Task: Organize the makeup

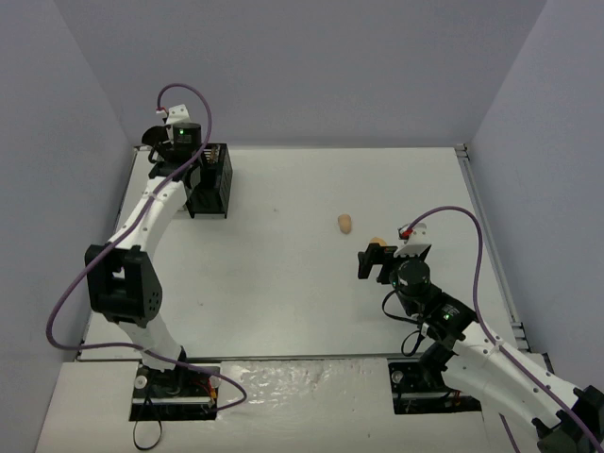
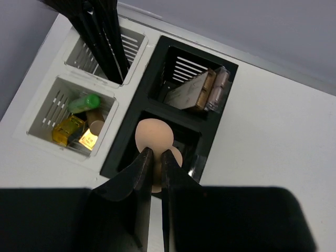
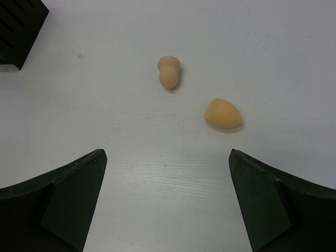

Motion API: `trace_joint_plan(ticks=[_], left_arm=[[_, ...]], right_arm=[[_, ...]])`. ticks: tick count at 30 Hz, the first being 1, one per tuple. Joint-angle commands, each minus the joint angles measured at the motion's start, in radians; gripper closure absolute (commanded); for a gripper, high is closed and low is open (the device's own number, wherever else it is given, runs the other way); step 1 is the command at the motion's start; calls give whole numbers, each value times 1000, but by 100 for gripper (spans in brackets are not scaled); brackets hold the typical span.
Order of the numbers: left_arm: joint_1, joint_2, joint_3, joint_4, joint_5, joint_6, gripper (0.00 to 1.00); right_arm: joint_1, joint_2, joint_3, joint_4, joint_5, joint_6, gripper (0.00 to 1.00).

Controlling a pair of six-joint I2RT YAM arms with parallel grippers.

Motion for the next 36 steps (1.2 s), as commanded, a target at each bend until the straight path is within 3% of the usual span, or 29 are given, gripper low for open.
trace_joint_plan(ticks=[1,7,15,25,31,33,36], left_arm=[[74,84,136,-19,84,42,98],[92,132,142,-33,104,37,91],[95,100,110,-17,126,18,52],[93,-44,21,-36,151,-46,44],[49,-331,-172,-46,252,-162,28],[-4,-430,-245,-40,328,-184,25],[-88,-624,-363,-42,331,-182,16]], right_arm=[[-3,16,30,74,7,-10,0],[-2,19,27,73,26,-5,0],[-3,69,51,42,92,30,0],[-43,252,146,-45,107,124,1],[-216,454,208,-63,-44,121,2],[-269,527,236,-60,-87,110,5],[-310,602,280,-38,-114,93,8]])
